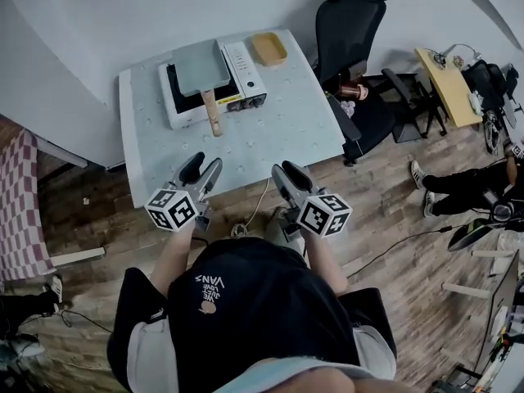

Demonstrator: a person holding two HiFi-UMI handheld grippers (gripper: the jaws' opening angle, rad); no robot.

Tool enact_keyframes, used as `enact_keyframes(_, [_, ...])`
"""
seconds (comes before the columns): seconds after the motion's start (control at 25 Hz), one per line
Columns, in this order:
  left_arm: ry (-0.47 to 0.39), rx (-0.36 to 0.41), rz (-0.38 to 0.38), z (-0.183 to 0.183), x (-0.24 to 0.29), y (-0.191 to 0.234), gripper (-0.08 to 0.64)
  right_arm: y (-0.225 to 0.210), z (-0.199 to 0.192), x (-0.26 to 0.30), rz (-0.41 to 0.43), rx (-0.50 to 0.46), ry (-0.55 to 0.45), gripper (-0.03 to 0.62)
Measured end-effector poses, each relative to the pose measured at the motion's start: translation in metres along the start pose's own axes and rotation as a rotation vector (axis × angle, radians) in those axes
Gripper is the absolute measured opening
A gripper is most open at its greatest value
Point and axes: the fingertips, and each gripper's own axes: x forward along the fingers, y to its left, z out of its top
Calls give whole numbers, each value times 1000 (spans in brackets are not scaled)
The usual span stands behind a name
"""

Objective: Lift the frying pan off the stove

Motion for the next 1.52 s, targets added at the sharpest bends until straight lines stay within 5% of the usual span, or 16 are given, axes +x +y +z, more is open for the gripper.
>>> enact_keyframes(0.68, [-165, -175, 231, 24, 35, 36, 272, -38, 30, 140, 319, 85, 297, 129])
enact_keyframes(1.52, [-84, -392, 114, 17, 85, 63, 304, -9, 3, 258, 567, 528, 567, 187])
